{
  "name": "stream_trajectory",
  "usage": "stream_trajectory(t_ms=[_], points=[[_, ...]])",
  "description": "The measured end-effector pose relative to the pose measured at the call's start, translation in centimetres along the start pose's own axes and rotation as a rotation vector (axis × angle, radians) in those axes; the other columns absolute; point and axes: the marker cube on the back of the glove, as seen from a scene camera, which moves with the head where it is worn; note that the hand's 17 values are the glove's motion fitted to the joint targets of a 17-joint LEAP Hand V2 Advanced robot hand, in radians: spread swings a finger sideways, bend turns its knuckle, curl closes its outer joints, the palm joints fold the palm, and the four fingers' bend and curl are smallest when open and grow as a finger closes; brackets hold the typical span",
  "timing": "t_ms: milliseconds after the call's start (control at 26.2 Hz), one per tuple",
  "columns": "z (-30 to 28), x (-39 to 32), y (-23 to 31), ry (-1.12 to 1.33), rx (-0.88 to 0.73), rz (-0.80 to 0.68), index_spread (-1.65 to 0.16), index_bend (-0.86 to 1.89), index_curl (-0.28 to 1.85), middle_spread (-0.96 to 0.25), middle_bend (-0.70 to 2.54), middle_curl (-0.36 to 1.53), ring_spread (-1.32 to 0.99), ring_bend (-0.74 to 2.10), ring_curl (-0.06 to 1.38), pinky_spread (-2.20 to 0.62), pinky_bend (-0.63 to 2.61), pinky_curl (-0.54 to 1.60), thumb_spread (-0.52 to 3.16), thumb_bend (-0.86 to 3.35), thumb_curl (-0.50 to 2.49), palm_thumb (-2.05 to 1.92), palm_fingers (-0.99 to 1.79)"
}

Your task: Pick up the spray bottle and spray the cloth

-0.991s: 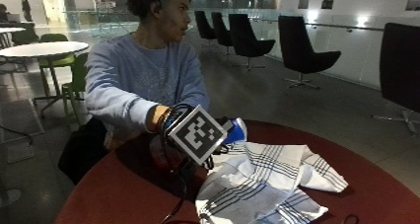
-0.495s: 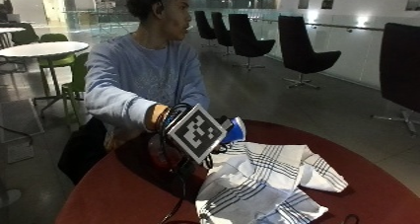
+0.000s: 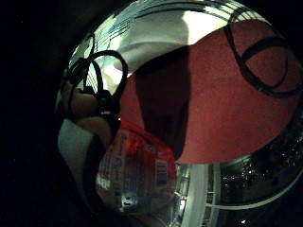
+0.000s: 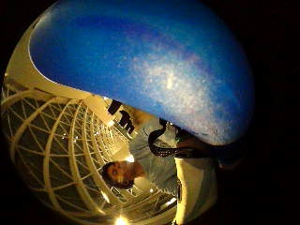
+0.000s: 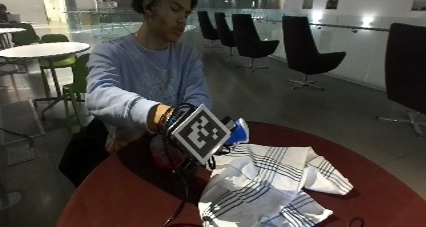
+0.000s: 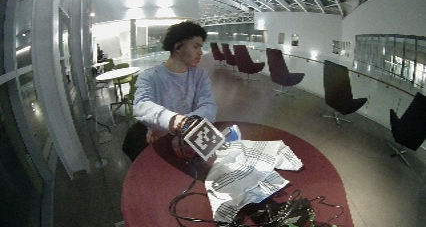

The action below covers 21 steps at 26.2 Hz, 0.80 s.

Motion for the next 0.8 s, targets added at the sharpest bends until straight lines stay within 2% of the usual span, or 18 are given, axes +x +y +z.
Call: stream_trajectory(t_ms=[495,648,800], points=[[0.9,-1.5,-0.2,-0.026,0.029,-0.039,-0.18,0.13,0.37,-0.04,0.42,0.45,-0.04,0.55,0.39,0.06,0.3,0.37,1.08,-0.02,0.47,0.74,1.18],[1.9,-3.0,-0.3,-0.052,0.116,-0.14,-0.18,0.13,0.37,-0.04,0.42,0.45,-0.04,0.55,0.39,0.06,0.3,0.37,1.08,-0.02,0.47,0.74,1.18],[3.7,-6.0,-0.2,-0.134,0.262,-0.32,-0.18,0.13,0.37,-0.04,0.42,0.45,-0.04,0.55,0.39,0.06,0.3,0.37,1.08,-0.02,0.47,0.74,1.18]])
